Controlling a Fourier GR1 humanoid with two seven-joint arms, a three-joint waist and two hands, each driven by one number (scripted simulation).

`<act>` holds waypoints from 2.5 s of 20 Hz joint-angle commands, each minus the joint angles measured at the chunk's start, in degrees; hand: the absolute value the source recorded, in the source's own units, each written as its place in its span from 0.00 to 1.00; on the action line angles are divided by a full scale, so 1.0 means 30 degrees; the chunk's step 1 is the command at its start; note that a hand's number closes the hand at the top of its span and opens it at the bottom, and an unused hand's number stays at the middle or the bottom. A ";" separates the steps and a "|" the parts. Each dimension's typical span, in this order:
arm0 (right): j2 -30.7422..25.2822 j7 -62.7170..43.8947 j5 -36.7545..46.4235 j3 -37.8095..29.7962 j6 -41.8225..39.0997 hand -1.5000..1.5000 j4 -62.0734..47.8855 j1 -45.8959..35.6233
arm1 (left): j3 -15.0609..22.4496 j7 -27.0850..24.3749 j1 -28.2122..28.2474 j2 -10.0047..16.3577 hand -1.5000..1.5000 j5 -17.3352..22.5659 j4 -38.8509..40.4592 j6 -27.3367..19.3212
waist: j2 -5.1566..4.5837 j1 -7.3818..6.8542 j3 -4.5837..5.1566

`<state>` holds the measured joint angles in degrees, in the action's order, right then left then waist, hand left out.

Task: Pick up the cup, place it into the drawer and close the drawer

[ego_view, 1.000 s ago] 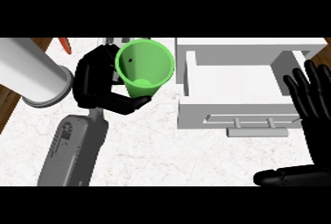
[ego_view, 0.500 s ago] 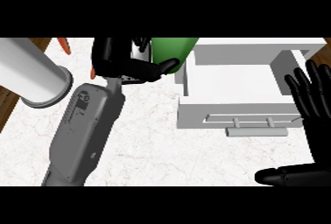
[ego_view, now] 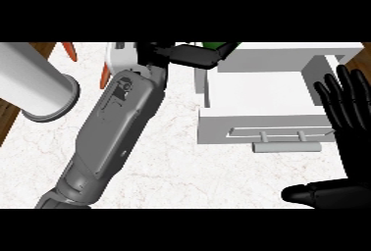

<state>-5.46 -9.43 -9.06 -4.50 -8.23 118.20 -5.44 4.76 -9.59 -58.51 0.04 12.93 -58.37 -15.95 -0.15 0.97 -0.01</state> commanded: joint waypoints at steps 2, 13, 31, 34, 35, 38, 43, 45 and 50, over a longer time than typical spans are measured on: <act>-0.0243 0.0072 -0.0326 -0.0336 -0.0191 0.00 -0.0773 -0.0753 | 0.0581 -0.1180 -0.2545 -0.0011 1.00 0.1463 0.4090 -0.1137 | -0.0086 0.0252 -0.0006; 0.0118 0.0960 0.0274 0.0127 -0.0276 0.00 -0.1352 -0.0492 | 0.4817 -0.2327 -0.4296 -0.0012 1.00 0.5133 0.7590 -0.3163 | -0.0105 0.0614 -0.0012; -0.0460 0.0769 -0.1109 -0.0373 -0.1162 0.00 -0.1275 -0.1089 | 0.9216 -0.2423 -0.6357 -0.0012 0.00 0.6685 1.2598 -0.3515 | -0.0459 0.1877 -0.0043; 0.0381 0.0654 -0.0185 0.0765 -0.0491 0.00 -0.0633 -0.0893 | 0.9779 -0.2603 -0.6373 -0.0012 0.00 0.6847 1.2498 -0.3810 | -0.0449 0.1860 -0.0026; 0.0034 0.1156 -0.0758 0.0236 -0.1105 0.00 -0.0954 -0.0443 | 0.9826 -0.2907 -0.5939 -0.0012 0.00 0.7055 1.2389 -0.4198 | -0.0430 0.1776 -0.0034; 0.0549 0.1391 -0.0601 0.0679 -0.0858 0.00 -0.1405 -0.0959 | 0.9774 -0.4160 -0.4727 -0.0012 0.00 0.8176 1.1209 -0.3712 | -0.0483 0.1696 -0.0023; 0.0247 0.0242 -0.2221 0.0143 -0.1129 0.00 -0.1130 -0.1272 | 0.9204 -0.4643 -0.5801 -0.0012 0.00 0.9637 1.0685 -0.3335 | -0.0384 0.1531 -0.0018; -0.0418 -0.0007 -0.3100 -0.0903 -0.1420 0.00 -0.1039 -0.1262 | 0.8264 -0.5548 -0.6017 -0.0012 0.00 1.0137 1.0386 -0.3138 | -0.0252 0.1048 -0.0011; -0.0521 0.0088 -0.3274 -0.0636 -0.1984 0.00 0.0048 0.0030 | 0.7289 -0.6465 -0.4768 -0.0012 0.00 1.0509 0.9590 -0.1765 | 0.0006 0.0107 0.0006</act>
<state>-6.29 -8.39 -17.96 -6.08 -13.50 115.83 -6.95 29.32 -26.78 -74.72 0.00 43.55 -28.51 -23.58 -0.66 3.26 -0.05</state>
